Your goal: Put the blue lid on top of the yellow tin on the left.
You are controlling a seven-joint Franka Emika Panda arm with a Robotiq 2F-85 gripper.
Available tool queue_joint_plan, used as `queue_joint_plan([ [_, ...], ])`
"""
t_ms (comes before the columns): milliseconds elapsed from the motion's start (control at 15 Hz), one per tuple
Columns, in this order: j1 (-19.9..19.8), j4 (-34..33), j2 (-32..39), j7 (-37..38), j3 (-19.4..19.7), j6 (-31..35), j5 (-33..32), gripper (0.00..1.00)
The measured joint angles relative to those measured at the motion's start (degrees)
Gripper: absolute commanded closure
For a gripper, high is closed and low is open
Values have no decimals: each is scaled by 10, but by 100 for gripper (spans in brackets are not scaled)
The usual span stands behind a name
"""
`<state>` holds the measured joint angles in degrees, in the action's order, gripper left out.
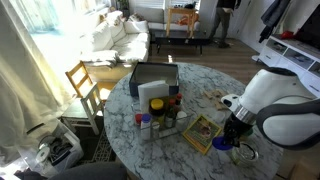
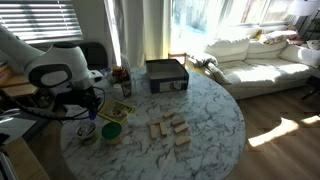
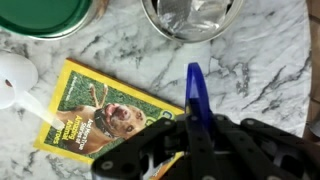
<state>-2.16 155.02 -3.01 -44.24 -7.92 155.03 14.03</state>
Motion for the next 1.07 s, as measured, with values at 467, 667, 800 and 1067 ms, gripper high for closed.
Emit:
queue_joint_plan([
  [467, 5, -4, -133, -172, 113, -179, 58, 99],
  [667, 12, -3, -135, -172, 119, -179, 57, 99],
  [800, 20, -4, -131, -176, 135, -190, 65, 99],
  [1067, 20, -18, -123, -216, 181, -283, 70, 99],
])
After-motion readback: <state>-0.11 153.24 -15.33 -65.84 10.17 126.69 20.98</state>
